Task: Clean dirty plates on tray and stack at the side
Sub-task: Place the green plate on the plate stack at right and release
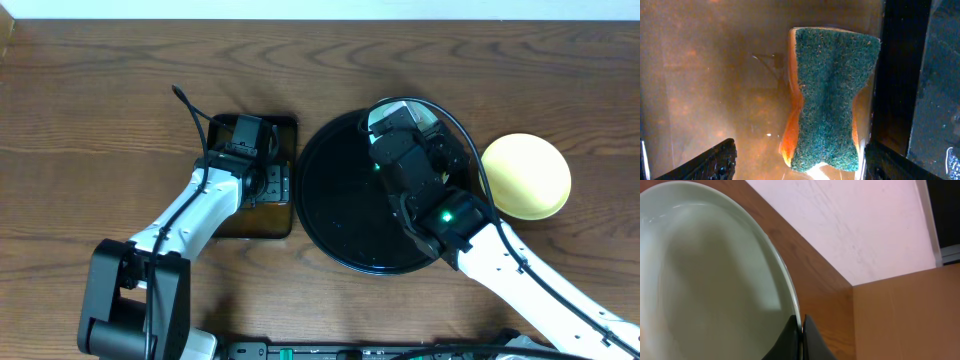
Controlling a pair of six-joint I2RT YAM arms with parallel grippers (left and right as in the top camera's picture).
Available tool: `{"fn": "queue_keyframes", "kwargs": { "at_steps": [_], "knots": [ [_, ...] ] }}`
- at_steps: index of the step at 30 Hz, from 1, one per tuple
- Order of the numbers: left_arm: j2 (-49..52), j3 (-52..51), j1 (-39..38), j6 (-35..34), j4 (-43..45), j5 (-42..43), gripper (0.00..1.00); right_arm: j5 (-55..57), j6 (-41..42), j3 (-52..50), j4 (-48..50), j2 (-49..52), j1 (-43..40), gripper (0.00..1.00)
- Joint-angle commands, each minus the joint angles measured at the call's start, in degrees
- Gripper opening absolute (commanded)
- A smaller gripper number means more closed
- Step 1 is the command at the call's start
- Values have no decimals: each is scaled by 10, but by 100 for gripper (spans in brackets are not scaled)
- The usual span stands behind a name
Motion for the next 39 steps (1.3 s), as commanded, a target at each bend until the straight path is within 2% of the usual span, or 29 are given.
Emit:
{"fn": "queue_keyframes", "kwargs": {
  "at_steps": [1,8,13,20,25,28,33,39],
  "knots": [
    [-3,-4,3,3,-1,-6,83,25,-14,2,9,-8,2,1],
    [-3,-4,3,3,-2,-6,83,29,-15,2,17,-8,2,1],
    [-3,-4,3,3,-2,-6,83,20,68,2,5,-5,-30,1],
    [-3,-4,3,3,-2,-6,83,-79,230,2,-56,3,-177,1],
    [-3,-4,3,3,-2,-6,83,-157,304,2,-70,12,-313,1],
    [-3,-4,3,3,-2,-7,83,-201,334,2,-76,21,-385,1],
    [-3,-4,3,3,-2,-6,83,-296,340,1,-85,50,-488,1],
    [-3,-4,3,3,-2,-7,83,-330,342,1,-95,102,-540,1]
  ]
}}
